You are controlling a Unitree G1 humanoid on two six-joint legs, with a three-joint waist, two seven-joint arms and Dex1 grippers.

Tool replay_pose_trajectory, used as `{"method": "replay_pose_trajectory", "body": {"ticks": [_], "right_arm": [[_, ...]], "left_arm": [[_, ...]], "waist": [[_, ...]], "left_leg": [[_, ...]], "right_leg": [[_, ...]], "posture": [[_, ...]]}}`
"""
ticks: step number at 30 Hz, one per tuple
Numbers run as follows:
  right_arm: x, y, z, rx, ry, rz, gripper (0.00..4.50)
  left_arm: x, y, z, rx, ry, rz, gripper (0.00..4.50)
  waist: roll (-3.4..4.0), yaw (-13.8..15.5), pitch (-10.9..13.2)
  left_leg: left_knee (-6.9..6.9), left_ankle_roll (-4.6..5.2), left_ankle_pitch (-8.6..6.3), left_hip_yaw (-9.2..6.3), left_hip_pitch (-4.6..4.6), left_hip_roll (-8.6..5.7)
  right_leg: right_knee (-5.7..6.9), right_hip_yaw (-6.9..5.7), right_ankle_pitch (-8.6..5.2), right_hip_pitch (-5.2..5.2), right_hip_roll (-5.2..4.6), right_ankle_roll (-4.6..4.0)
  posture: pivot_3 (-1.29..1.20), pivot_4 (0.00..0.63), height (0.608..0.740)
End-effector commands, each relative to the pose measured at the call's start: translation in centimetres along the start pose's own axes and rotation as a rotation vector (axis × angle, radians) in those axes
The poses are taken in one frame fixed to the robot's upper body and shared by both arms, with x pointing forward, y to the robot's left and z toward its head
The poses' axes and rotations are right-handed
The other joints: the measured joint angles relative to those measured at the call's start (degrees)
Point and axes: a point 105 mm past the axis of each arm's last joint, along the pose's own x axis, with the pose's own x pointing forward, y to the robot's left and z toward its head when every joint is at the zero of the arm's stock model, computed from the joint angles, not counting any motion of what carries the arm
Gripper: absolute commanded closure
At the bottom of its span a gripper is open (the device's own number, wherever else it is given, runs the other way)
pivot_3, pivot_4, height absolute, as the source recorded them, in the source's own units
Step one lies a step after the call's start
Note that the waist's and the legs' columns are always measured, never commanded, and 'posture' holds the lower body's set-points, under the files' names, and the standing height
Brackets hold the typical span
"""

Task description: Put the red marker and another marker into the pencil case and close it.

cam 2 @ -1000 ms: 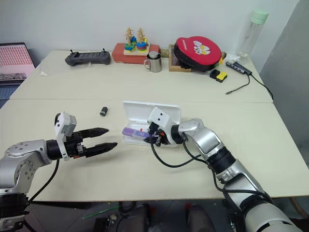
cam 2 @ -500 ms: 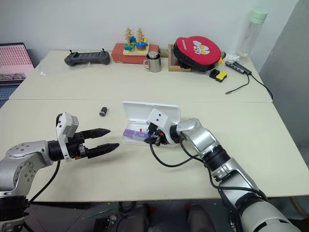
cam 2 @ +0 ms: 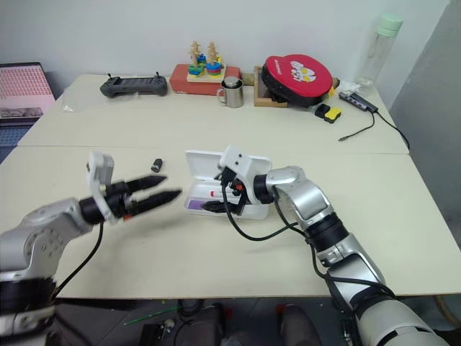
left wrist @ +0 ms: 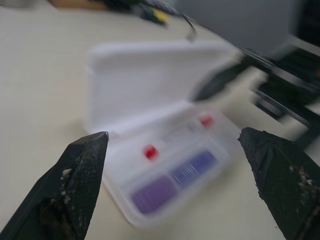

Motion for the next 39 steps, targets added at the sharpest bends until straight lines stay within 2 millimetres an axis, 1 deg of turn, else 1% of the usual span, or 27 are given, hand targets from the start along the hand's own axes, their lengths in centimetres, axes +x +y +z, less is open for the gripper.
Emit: {"method": "replay_pose_trajectory", "body": {"ticks": [1,2,4,5,9,11,13,16,20,21,25,26,29,30,32,36,39], "right_arm": [[-1.7,0.6,3.8,-0.043,-0.132,-0.008,0.05],[-1.9,0.3,4.2,-0.036,-0.149,-0.034,0.05],[-2.3,-0.1,4.4,-0.054,-0.145,-0.084,0.05],[-2.6,-0.4,4.4,-0.055,-0.142,-0.113,0.05],[-3.1,-0.9,3.9,-0.053,-0.122,-0.176,0.05],[-3.3,-1.3,3.6,-0.056,-0.102,-0.204,0.05],[-3.4,-1.4,3.6,-0.055,-0.099,-0.222,0.05],[-3.4,-1.3,3.7,-0.060,-0.101,-0.220,0.05],[-3.4,-1.0,3.7,-0.048,-0.102,-0.221,0.05],[-3.4,-0.9,3.7,-0.043,-0.101,-0.222,0.05],[-3.6,-1.1,3.9,-0.047,-0.102,-0.233,0.05],[-3.6,-1.2,4.0,-0.048,-0.108,-0.235,0.00],[-3.7,-1.2,4.2,-0.048,-0.116,-0.237,0.00],[-3.7,-1.2,4.2,-0.049,-0.115,-0.236,0.00],[-3.7,-1.4,4.2,-0.049,-0.113,-0.240,0.00],[-3.9,-1.7,4.3,-0.048,-0.113,-0.248,0.00],[-3.9,-1.8,4.3,-0.049,-0.116,-0.248,0.00]], "left_arm": [[0.1,2.0,1.7,0.004,-0.064,0.126,0.00],[0.2,2.7,1.4,0.004,-0.049,0.157,0.00],[0.1,4.5,0.4,0.045,0.000,0.249,0.00],[0.3,5.6,0.0,0.042,0.023,0.309,0.00],[1.2,8.7,-1.6,0.048,0.098,0.490,0.00],[1.6,9.1,-2.1,0.024,0.112,0.505,0.00],[2.2,9.1,-2.4,0.024,0.116,0.492,0.00],[2.8,9.2,-2.9,0.024,0.140,0.492,0.00],[4.3,8.6,-4.1,0.073,0.232,0.440,0.00],[4.5,8.4,-4.2,0.087,0.245,0.428,0.00],[4.5,9.0,-4.6,0.070,0.264,0.470,0.00],[4.4,9.2,-4.7,0.066,0.264,0.483,0.29],[4.3,9.4,-4.8,0.073,0.265,0.497,0.85],[4.3,9.6,-4.7,0.070,0.256,0.507,0.98],[4.1,9.9,-4.4,0.070,0.241,0.530,1.39],[3.4,10.8,-3.8,0.068,0.219,0.589,2.25],[3.4,11.0,-3.8,0.069,0.212,0.605,2.93]], "waist": [[-0.03,0.0,0.0],[-0.03,-0.1,0.0],[-0.02,-0.3,0.0],[-0.02,-0.4,0.0],[-0.03,-0.1,0.0],[-0.03,0.1,0.0],[-0.03,0.2,0.0],[-0.03,0.3,0.0],[-0.03,0.4,0.0],[-0.03,0.4,0.0],[-0.03,0.3,0.0],[-0.03,0.3,0.0],[-0.03,0.3,0.0],[-0.03,0.3,0.0],[-0.03,0.3,0.0],[-0.03,0.3,0.0],[-0.03,0.3,0.0]], "left_leg": [[0.00,0.00,0.00,0.00,0.01,0.00],[0.00,0.00,0.00,0.02,0.03,-0.01],[-0.04,0.00,0.00,0.03,0.04,0.00],[-0.08,0.00,0.00,0.03,0.05,0.00],[-0.06,0.00,0.00,0.02,0.03,-0.01],[-0.04,0.00,0.00,0.03,0.00,-0.03],[-0.04,0.00,0.00,0.03,-0.03,-0.05],[-0.06,-0.01,0.00,0.02,-0.05,-0.05],[-0.07,-0.01,0.00,0.02,-0.07,-0.05],[-0.07,-0.01,0.00,0.02,-0.07,-0.05],[-0.06,-0.01,0.00,0.02,-0.07,-0.06],[-0.06,-0.01,0.00,0.01,-0.07,-0.05],[-0.06,-0.01,0.00,0.01,-0.06,-0.06],[-0.06,-0.01,0.00,0.01,-0.06,-0.06],[-0.06,-0.01,0.00,0.01,-0.06,-0.06],[-0.06,-0.01,0.00,0.01,-0.06,-0.06],[-0.06,-0.01,0.00,0.01,-0.06,-0.06]], "right_leg": [[-0.03,0.00,0.00,0.04,0.00,0.00],[-0.08,0.01,0.01,0.07,-0.02,-0.01],[-0.06,0.01,0.03,0.04,-0.02,-0.07],[-0.02,0.01,0.12,0.02,-0.01,-0.24],[-0.02,-0.01,0.12,-0.02,0.00,-0.26],[-0.04,0.00,0.13,-0.01,-0.01,-0.24],[-0.06,0.00,0.13,-0.02,-0.03,-0.24],[-0.04,-0.02,0.14,-0.04,-0.03,-0.25],[-0.04,-0.02,0.14,-0.05,-0.03,-0.25],[-0.05,-0.03,0.14,-0.05,-0.03,-0.25],[-0.04,-0.02,0.14,-0.04,-0.03,-0.25],[-0.04,-0.03,0.13,-0.05,-0.03,-0.25],[-0.02,-0.03,0.13,-0.04,-0.03,-0.25],[-0.03,-0.02,0.13,-0.04,-0.03,-0.25],[-0.03,-0.02,0.13,-0.04,-0.03,-0.25],[-0.03,-0.02,0.13,-0.04,-0.03,-0.24],[-0.03,-0.02,0.13,-0.04,-0.03,-0.24]], "posture": [[0.00,0.150,0.740],[0.00,0.150,0.740],[0.00,0.150,0.740],[0.00,0.150,0.740],[0.00,0.150,0.740],[0.00,0.150,0.740],[0.00,0.150,0.740],[0.00,0.150,0.740],[0.00,0.150,0.740],[0.00,0.150,0.740],[0.00,0.150,0.740],[0.00,0.150,0.740],[0.00,0.150,0.740],[0.00,0.150,0.740],[0.00,0.150,0.740],[0.00,0.150,0.740],[0.00,0.150,0.740]]}}
